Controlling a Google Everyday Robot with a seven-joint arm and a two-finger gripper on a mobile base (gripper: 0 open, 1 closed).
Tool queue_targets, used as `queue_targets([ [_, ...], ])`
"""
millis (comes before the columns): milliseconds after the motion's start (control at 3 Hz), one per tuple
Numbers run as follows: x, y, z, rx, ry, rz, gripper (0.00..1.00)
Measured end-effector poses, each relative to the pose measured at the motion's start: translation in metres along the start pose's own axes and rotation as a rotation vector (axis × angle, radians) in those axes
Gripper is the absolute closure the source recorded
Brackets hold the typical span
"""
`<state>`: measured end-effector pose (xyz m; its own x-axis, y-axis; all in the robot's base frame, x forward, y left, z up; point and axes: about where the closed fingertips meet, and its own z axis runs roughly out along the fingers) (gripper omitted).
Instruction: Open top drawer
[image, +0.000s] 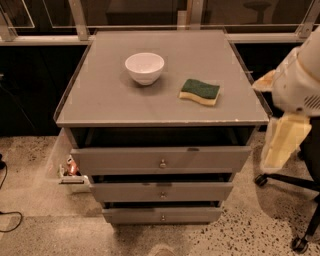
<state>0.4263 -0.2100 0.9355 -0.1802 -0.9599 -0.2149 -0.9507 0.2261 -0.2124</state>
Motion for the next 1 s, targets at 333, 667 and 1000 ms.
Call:
queue_targets([
  [333,0.007,0.026,0.048,-0.04,-0.05,-0.061,0.0],
  [667,0.014,0.043,0.096,-0.051,-0.118,-0.125,0.0],
  [1000,0.02,0.038,0.152,-0.063,-0.149,-0.158,0.0],
])
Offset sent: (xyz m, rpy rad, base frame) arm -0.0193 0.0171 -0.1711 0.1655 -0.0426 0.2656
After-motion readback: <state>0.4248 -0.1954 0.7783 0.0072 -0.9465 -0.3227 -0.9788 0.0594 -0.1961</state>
